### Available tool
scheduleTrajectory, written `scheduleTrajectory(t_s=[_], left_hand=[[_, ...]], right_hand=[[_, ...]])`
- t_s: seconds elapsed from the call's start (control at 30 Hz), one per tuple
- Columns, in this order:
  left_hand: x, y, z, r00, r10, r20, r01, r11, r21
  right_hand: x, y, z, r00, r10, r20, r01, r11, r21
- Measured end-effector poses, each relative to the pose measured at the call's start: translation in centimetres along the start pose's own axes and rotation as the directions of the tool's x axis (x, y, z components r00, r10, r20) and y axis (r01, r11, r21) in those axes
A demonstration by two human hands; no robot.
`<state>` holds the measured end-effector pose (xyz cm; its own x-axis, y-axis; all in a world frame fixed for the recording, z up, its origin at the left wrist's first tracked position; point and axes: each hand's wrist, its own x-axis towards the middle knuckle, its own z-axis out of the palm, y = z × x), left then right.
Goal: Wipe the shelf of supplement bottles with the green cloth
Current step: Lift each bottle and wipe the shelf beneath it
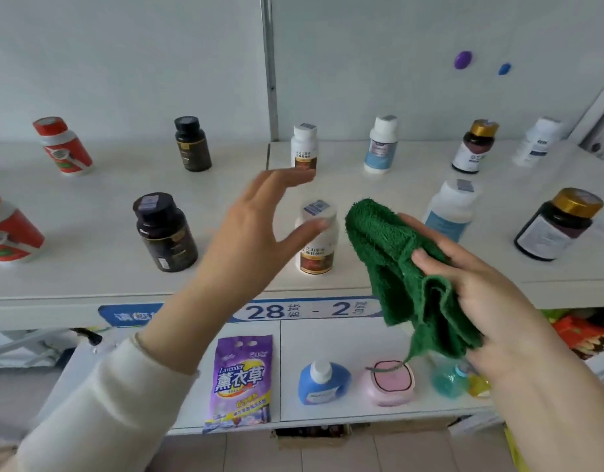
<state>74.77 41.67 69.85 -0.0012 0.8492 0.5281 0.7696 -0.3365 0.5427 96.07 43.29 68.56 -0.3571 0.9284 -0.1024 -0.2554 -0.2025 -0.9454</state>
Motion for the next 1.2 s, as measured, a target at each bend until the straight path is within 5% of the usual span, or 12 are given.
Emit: scheduleTrajectory(t_s=[0.27,0.4,0.53,0.6,0.7,0.77,0.87,1.0,1.13,1.2], left_hand=[[1.1,-0.6,4.0,0.950,-0.312,0.014,0.310,0.936,-0.163],[2.2,-1.5,1.1,0.918,-0.367,-0.152,0.327,0.915,-0.235],[3.6,-1.6,-2.5,0.906,-0.317,-0.279,0.252,0.936,-0.246],[4.1,-1.5,-3.6,0.909,-0.290,-0.299,0.225,0.946,-0.234],[4.2,-1.8,-4.7,0.916,-0.275,-0.293,0.209,0.949,-0.237],[4.1,-2.0,-5.3,0.919,-0.265,-0.292,0.191,0.947,-0.259],[3.9,-2.4,-5.8,0.924,-0.253,-0.286,0.169,0.942,-0.289],[3.9,-2.6,-5.5,0.929,-0.253,-0.271,0.170,0.941,-0.294],[4.2,-2.4,-5.1,0.937,-0.241,-0.254,0.157,0.938,-0.308],[4.3,-2.3,-5.0,0.941,-0.237,-0.241,0.157,0.938,-0.310]], right_hand=[[2.7,-0.7,-1.7,0.998,0.061,-0.034,-0.062,0.998,-0.023],[5.4,-0.4,0.8,0.987,-0.072,-0.144,0.020,0.942,-0.334],[9.8,-0.2,3.5,0.933,-0.341,-0.111,0.160,0.673,-0.722],[12.8,0.3,3.7,0.888,-0.436,-0.147,0.111,0.512,-0.852],[16.9,1.2,2.4,0.885,-0.384,-0.263,-0.162,0.277,-0.947],[18.2,1.9,1.9,0.918,-0.319,-0.235,-0.175,0.205,-0.963],[17.0,3.5,3.3,0.964,-0.256,0.067,0.124,0.213,-0.969],[10.2,5.0,5.0,0.885,-0.147,0.442,0.466,0.312,-0.828],[7.0,3.3,4.1,0.840,0.056,0.539,0.423,0.554,-0.717],[8.6,1.7,3.4,0.895,-0.014,0.447,0.369,0.587,-0.721]])
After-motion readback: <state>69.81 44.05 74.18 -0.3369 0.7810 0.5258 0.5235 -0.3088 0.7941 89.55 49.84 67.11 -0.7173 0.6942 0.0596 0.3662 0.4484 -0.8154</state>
